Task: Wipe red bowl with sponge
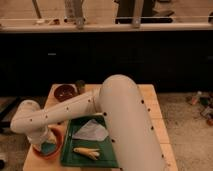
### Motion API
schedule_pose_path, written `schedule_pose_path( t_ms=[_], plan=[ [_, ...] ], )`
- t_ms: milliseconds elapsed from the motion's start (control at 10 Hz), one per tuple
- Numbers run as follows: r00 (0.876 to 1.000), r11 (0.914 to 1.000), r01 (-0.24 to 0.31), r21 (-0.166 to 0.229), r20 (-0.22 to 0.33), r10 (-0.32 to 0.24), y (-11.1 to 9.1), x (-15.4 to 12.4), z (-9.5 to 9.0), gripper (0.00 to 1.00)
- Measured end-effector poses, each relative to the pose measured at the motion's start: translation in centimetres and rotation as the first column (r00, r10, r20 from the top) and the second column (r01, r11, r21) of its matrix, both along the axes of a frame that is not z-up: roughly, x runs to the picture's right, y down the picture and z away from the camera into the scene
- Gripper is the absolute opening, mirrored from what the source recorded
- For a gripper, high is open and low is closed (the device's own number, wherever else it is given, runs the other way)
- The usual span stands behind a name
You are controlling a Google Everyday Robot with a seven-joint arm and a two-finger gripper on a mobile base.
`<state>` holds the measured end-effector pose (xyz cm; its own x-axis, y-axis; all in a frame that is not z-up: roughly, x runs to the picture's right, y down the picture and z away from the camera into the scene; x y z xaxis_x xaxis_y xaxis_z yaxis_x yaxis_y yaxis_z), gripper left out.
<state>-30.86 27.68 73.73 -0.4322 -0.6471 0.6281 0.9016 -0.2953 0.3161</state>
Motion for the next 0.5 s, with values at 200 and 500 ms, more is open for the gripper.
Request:
schedule_pose_path(
  t_ms=[200,500],
  plan=[
    [1.0,1.0,0.002,0.006,0.001,-0.002,-0.8,-0.6,0.4,0.0],
    [0.999,0.9994,0.034,0.01,0.035,-0.034,-1.0,-2.9,0.0,0.0]
  ],
)
